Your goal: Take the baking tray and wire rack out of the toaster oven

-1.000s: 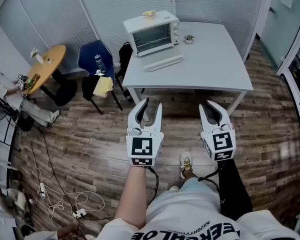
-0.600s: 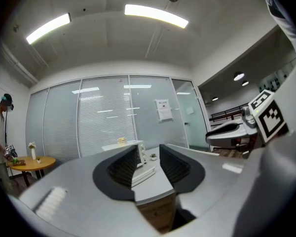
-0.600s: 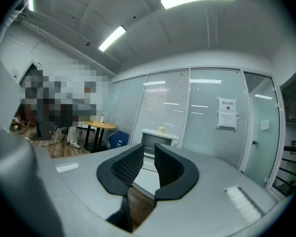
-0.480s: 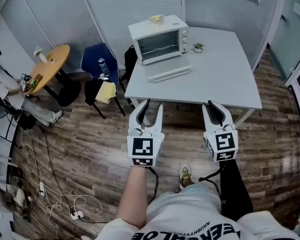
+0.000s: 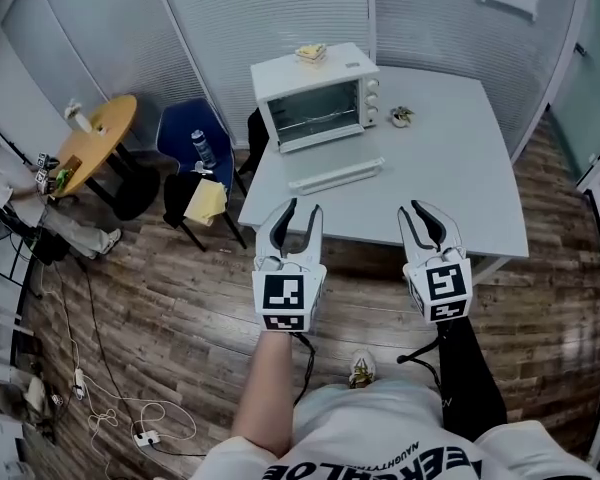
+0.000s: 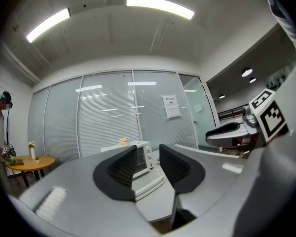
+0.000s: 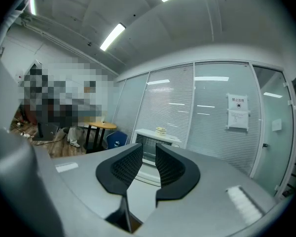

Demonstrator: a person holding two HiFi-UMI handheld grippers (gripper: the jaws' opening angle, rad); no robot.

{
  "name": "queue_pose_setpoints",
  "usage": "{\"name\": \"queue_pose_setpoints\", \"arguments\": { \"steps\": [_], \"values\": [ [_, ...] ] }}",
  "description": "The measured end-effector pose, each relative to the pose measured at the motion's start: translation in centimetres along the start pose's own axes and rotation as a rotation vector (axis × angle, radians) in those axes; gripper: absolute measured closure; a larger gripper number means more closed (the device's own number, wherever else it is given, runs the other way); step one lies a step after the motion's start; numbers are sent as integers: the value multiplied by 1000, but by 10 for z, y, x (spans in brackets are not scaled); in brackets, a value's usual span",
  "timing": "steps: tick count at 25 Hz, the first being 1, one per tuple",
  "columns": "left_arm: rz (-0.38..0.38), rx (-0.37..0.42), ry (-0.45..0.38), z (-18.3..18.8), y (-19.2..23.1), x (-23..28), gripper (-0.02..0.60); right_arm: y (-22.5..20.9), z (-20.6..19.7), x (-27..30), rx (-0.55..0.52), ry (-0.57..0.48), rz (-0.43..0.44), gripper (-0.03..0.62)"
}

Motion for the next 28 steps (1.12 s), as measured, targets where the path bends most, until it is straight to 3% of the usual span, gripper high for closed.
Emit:
{"name": "queue_pose_setpoints", "arguments": {
  "steps": [14, 28],
  "values": [
    [22, 6, 35, -6, 6, 86, 430, -55, -12, 78, 42, -6, 57, 530],
    [14, 24, 42, -9, 23, 103, 430, -54, -12, 107, 66, -11, 87, 526]
  ]
}}
Point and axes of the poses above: the fingertips, and each gripper's own axes: x forward along the fingers, y to its left, z out of its top, the point moved 10 cm from there along -x, backward along the fingers, and after that the axes turned 7 degrees about x, right-handed, at the moved point
